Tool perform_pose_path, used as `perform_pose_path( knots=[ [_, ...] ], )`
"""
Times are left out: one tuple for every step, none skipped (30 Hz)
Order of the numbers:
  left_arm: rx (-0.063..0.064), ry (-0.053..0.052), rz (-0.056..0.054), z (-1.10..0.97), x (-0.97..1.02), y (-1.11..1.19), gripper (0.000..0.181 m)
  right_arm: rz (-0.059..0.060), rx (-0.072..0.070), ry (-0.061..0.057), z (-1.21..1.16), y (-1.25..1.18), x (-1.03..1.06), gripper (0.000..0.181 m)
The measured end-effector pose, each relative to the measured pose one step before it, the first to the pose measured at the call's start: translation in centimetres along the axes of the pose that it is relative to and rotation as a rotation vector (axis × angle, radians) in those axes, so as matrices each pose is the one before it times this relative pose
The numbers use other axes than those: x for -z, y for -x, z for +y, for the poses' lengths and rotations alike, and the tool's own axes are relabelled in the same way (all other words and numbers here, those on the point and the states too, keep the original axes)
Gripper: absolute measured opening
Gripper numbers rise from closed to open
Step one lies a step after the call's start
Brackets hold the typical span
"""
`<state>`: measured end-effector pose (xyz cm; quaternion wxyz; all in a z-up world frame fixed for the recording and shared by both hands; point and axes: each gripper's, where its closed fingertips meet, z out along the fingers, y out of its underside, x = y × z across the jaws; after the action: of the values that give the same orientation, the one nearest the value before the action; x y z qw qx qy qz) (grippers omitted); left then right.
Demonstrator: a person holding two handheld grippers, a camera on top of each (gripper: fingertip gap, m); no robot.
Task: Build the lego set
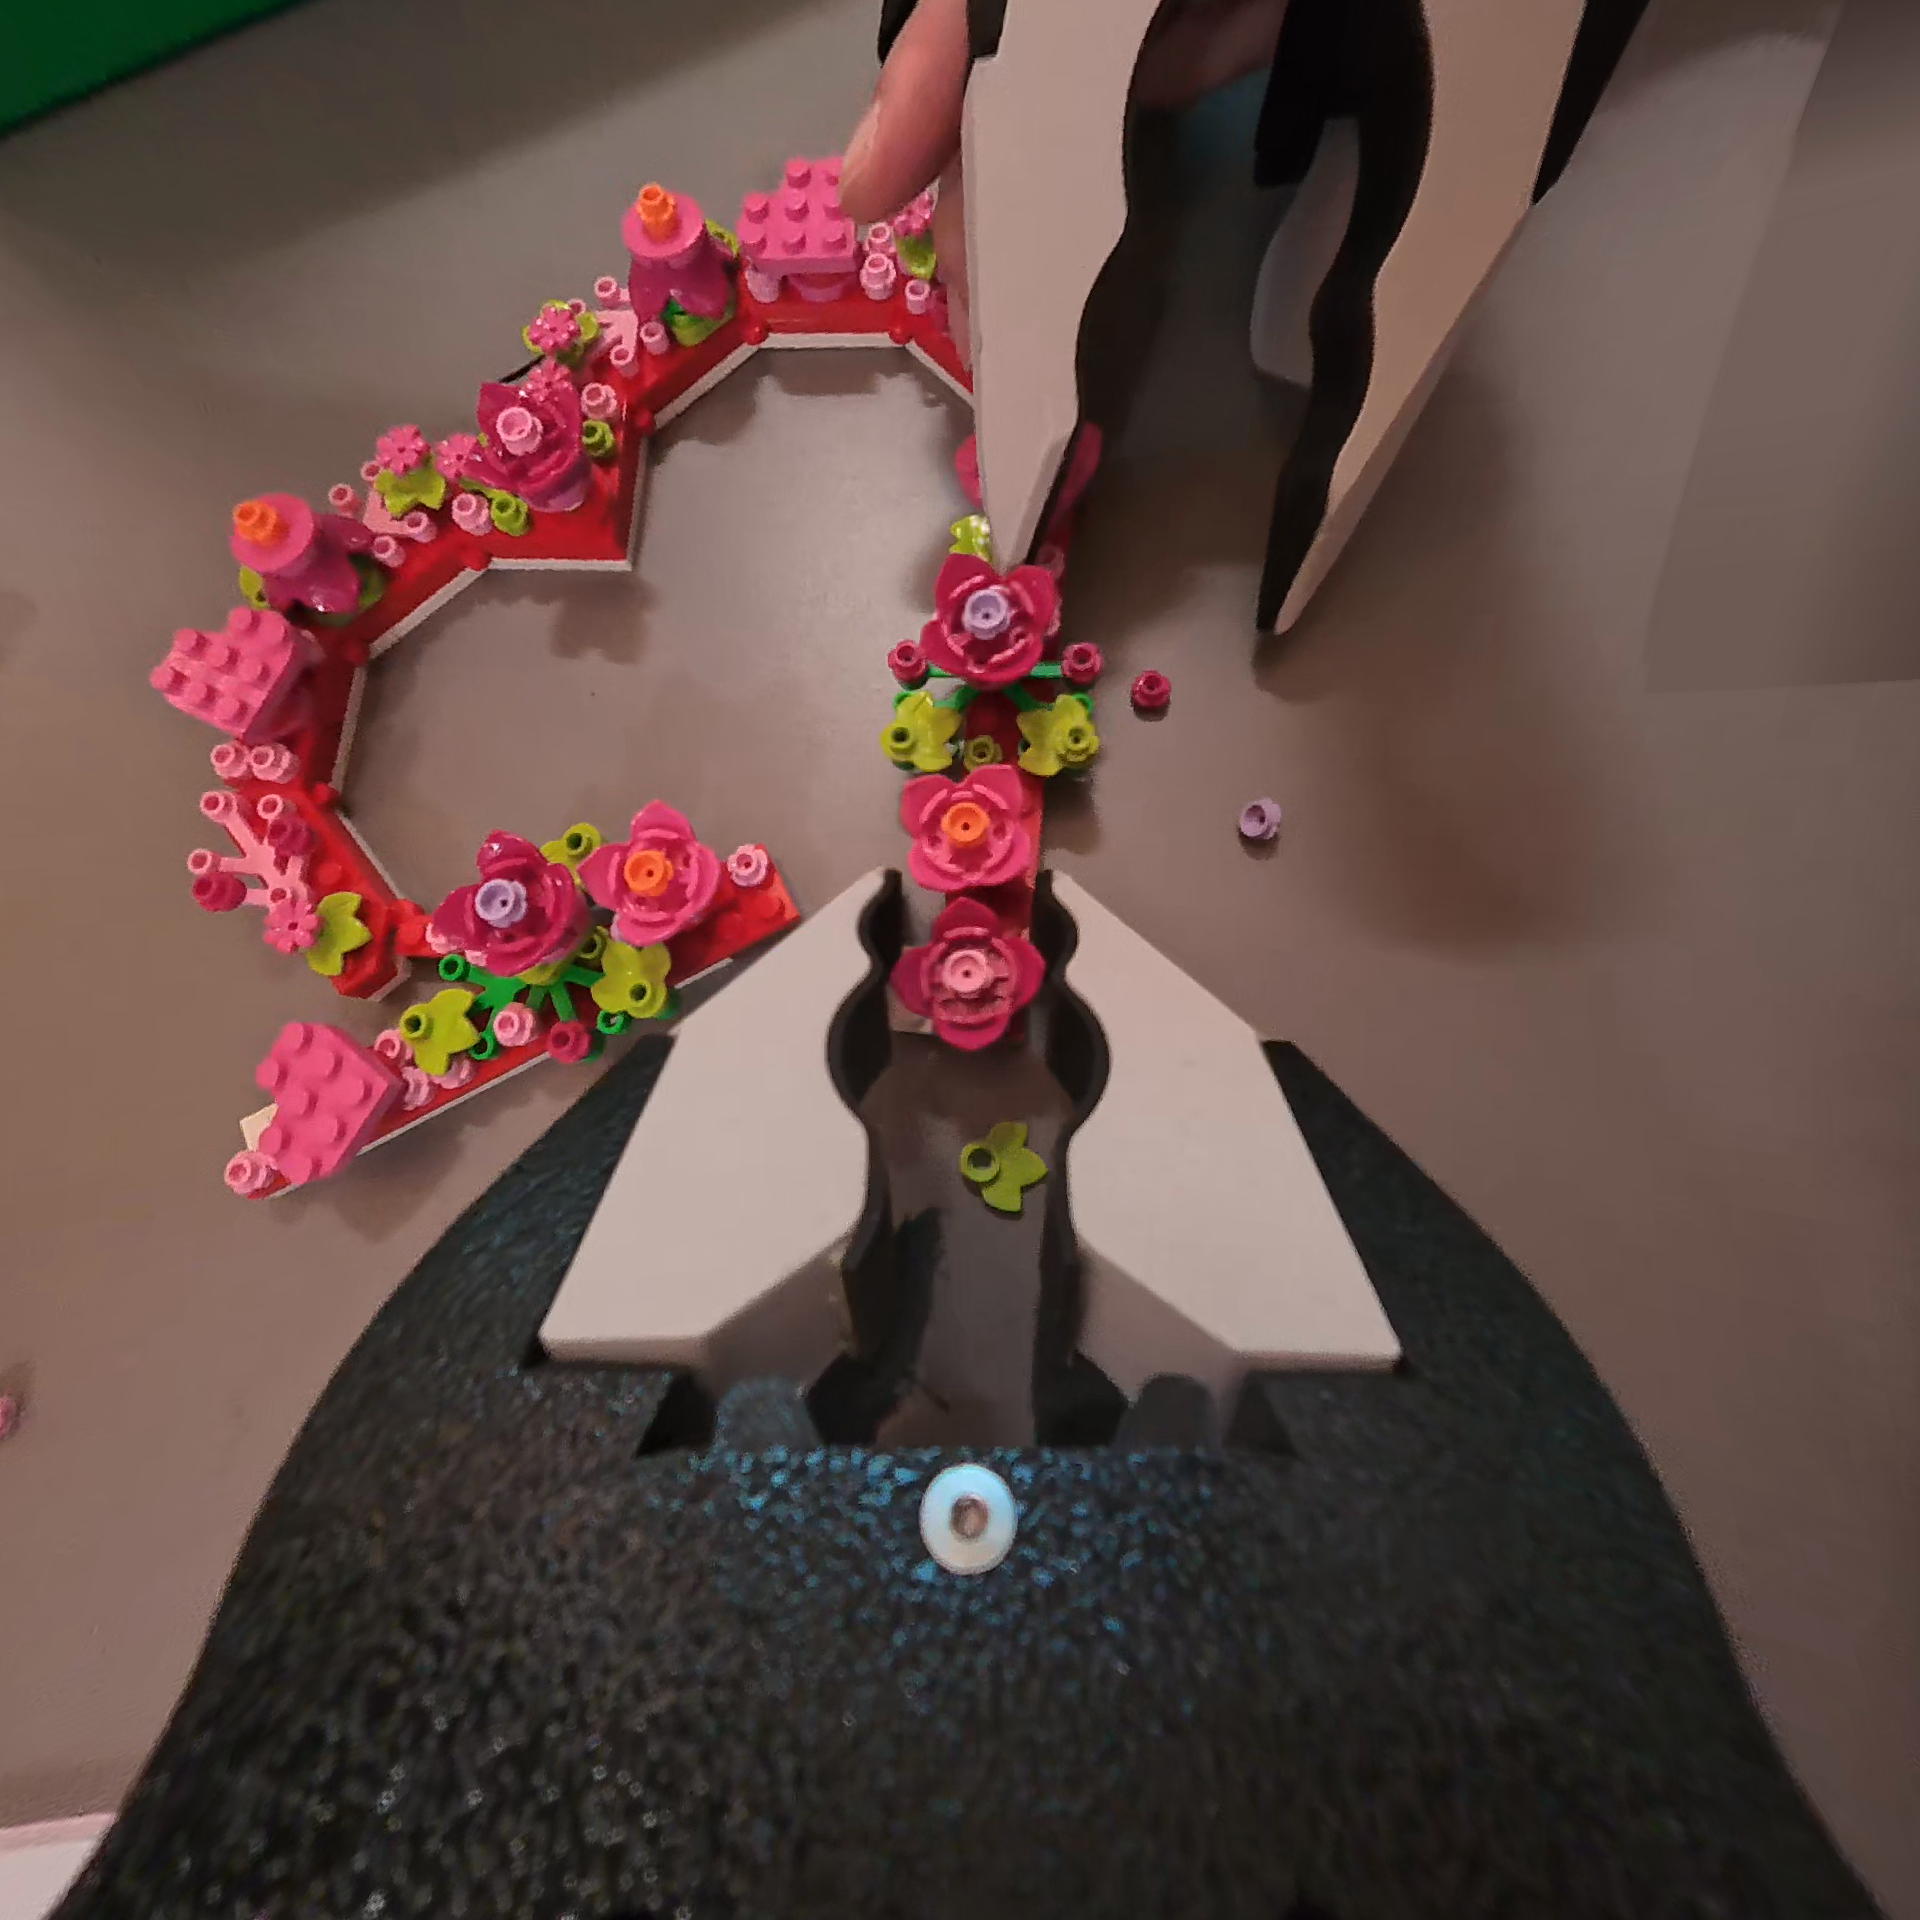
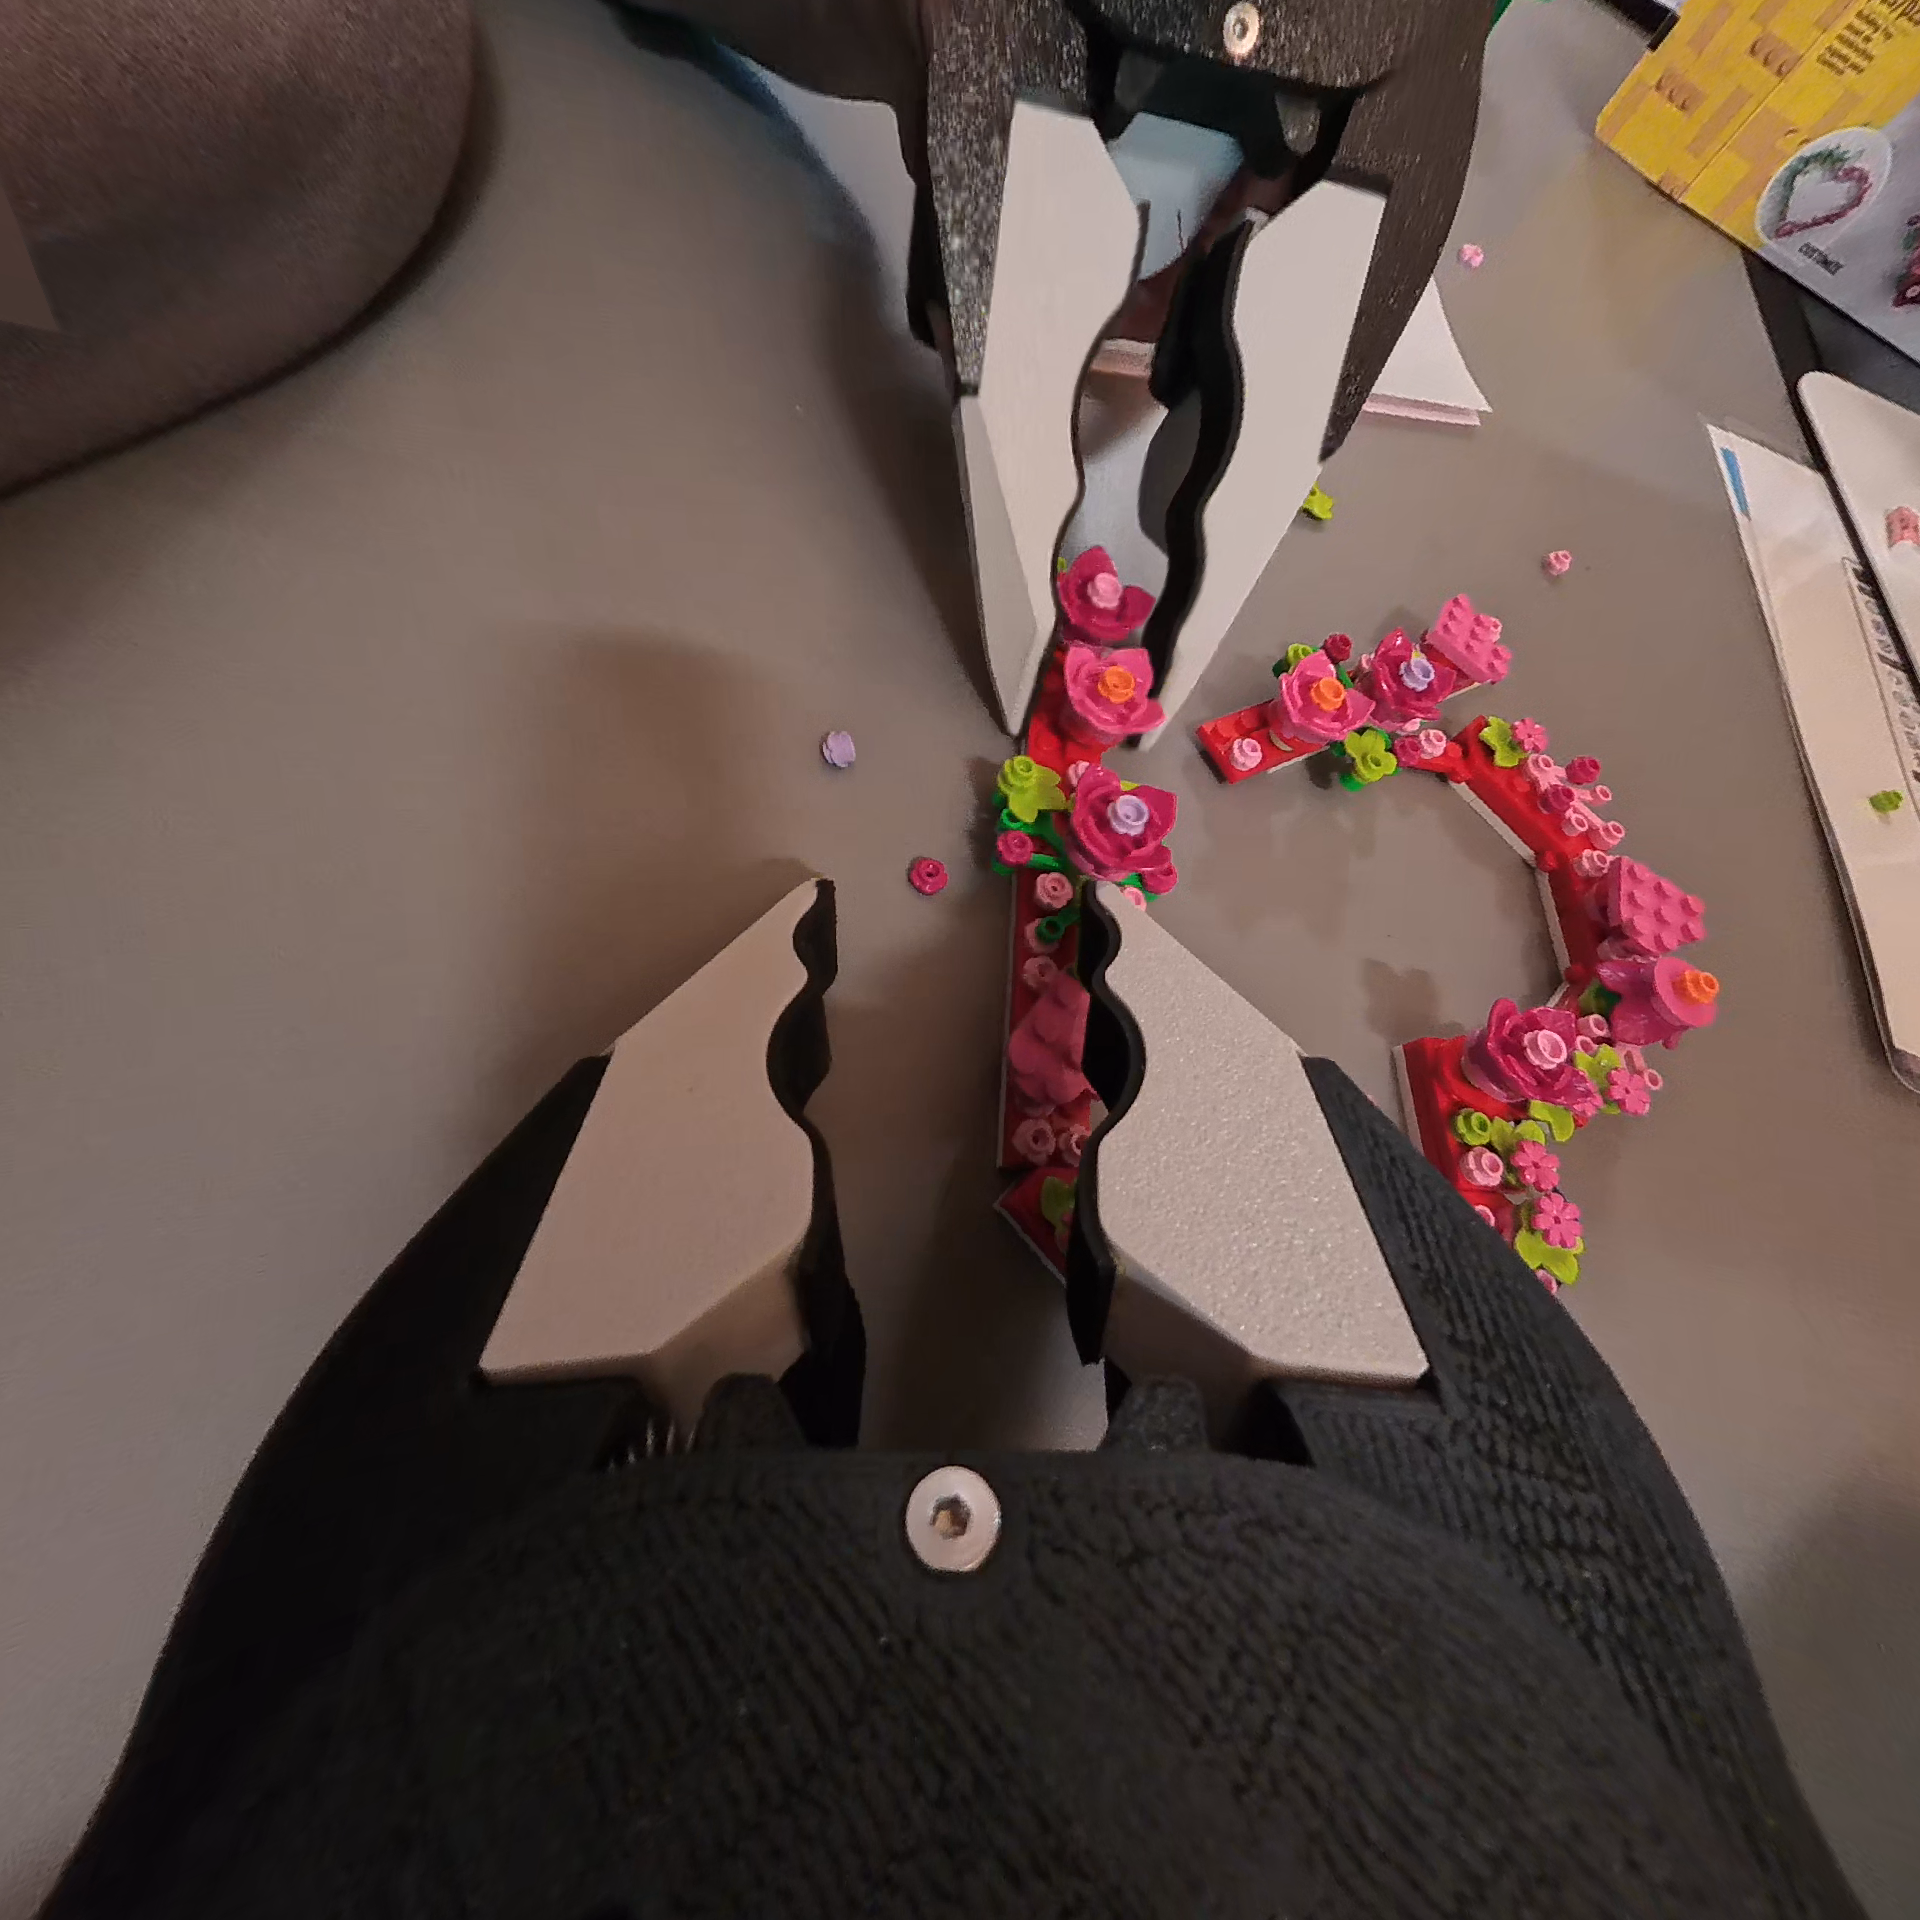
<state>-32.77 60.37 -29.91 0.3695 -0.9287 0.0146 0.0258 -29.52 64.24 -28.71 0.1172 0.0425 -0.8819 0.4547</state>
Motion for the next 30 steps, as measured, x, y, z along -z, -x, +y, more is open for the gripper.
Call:
perform_pose_path(
  knots=[
    [-0.001,-0.005,0.0042,-0.042,-0.035,-0.074,0.022,0.0014,-0.0001,-0.0026,-0.034,0.004,0.031,0.045],
    [-0.0014,-0.0025,0.0029,-0.007,-0.004,-0.031,0.022,0.0022,0.0013,-0.0045,-0.058,0.018,0.054,0.045],
    [-0.002,-0.0022,0.0031,-0.011,-0.008,-0.05,0.022,0.0012,0.0003,-0.0043,-0.068,0.027,0.051,0.045],
    [-0.0011,-0.0023,0.0014,-0.012,-0.009,-0.023,0.021,0.0014,0.0011,-0.004,-0.064,0.032,0.041,0.045],
    [-0.0016,-0.0026,-0.001,-0.025,-0.018,-0.015,0.02,0.0026,0.0043,-0.0029,-0.062,0.014,0.022,0.045],
    [-0.0041,-0.0023,-0.0012,-0.014,-0.008,-0.015,0.02,0.0027,0.0057,0.0001,-0.022,0.023,-0.004,0.045],
    [-0.0016,-0.0011,-0.0008,-0.009,0.0,0.002,0.02,0.0049,0.0092,0.0032,0.011,-0.014,0.014,0.045],
    [-0.0003,-0.0011,0.0007,-0.002,0.007,-0.018,0.02,0.0101,0.0147,-0.0015,-0.05,-0.074,0.053,0.044],
    [-0.0001,-0.0026,0.0022,-0.028,0.017,-0.019,0.02,0.0104,0.0149,-0.006,-0.14,-0.087,0.077,0.043],
    [0.0018,-0.0033,0.0018,-0.024,0.026,-0.027,0.02,0.0171,0.0189,-0.0021,-0.094,-0.189,0.098,0.043],
    [0.0047,-0.0056,0.0036,-0.076,0.031,-0.042,0.02,0.0235,0.0299,0.0088,0.051,-0.265,0.089,0.043],
    [0.0062,-0.0068,0.005,-0.085,0.03,-0.052,0.02,0.0302,0.0374,0.0129,0.118,-0.305,0.068,0.043],
    [0.0062,-0.0076,0.0044,-0.112,0.038,-0.043,0.02,0.0291,0.0387,0.008,0.054,-0.264,0.021,0.044],
    [0.0069,-0.0085,0.0044,-0.132,0.053,-0.028,0.02,0.0277,0.0402,0.0096,0.075,-0.222,-0.039,0.045],
    [0.0072,-0.0074,0.0035,-0.125,0.054,-0.028,0.02,0.0265,0.0402,0.0118,0.079,-0.182,-0.079,0.047],
    [0.0057,-0.0057,0.0039,-0.102,0.037,-0.044,0.02,0.0223,0.041,0.01,0.061,-0.101,-0.114,0.049],
    [0.0037,-0.0041,0.0016,-0.08,0.034,-0.028,0.02,0.0289,0.0448,0.0077,0.011,-0.163,-0.12,0.05],
    [0.0016,-0.0022,0.0007,-0.039,0.02,-0.031,0.02,0.024,0.0466,0.004,-0.042,-0.064,-0.11,0.051],
    [0.0013,-0.0018,0.0004,-0.033,-0.006,-0.034,0.02,0.0199,0.0465,0.0123,0.064,-0.021,-0.117,0.052],
    [0.0018,-0.0015,0.0009,-0.021,-0.01,-0.034,0.02,0.0342,0.0551,0.0123,0.064,-0.191,-0.104,0.052],
    [0.0026,-0.0035,0.0013,-0.057,-0.004,-0.046,0.02,0.0268,0.0571,0.0084,0.026,-0.07,-0.092,0.051],
    [0.0053,-0.0052,0.001,-0.067,0.0,-0.011,0.02,0.032,0.0535,0.0076,-0.004,-0.159,-0.055,0.051],
    [0.0073,-0.0059,0.0034,-0.086,0.016,-0.028,0.02,0.0307,0.0515,0.0061,-0.008,-0.162,-0.061,0.051],
    [0.0069,-0.0064,0.0044,-0.093,0.013,-0.041,0.02,0.0224,0.038,0.0013,-0.053,-0.074,-0.072,0.05],
    [0.0066,-0.0053,0.0027,-0.073,0.028,-0.015,0.02,0.0152,0.0235,0.0038,-0.011,-0.055,-0.077,0.05],
    [0.0064,-0.0048,0.0021,-0.065,0.018,-0.005,0.02,0.0122,0.0206,0.0065,0.036,-0.09,-0.059,0.049],
    [0.005,-0.0056,-0.0016,-0.078,0.04,0.036,0.02,0.0039,0.0168,0.0049,0.011,0.013,-0.054,0.049],
    [0.004,-0.0053,-0.0004,-0.075,0.042,0.016,0.02,0.0033,0.0116,0.0065,0.045,-0.005,-0.048,0.049],
    [0.0028,-0.0052,-0.0012,-0.08,0.035,0.025,0.02,0.0053,0.0067,0.0062,0.048,-0.03,-0.067,0.049],
    [0.0013,-0.0027,-0.0015,-0.049,0.03,0.021,0.02,0.0001,0.0047,0.0044,0.042,0.059,-0.057,0.047]
  ],
)
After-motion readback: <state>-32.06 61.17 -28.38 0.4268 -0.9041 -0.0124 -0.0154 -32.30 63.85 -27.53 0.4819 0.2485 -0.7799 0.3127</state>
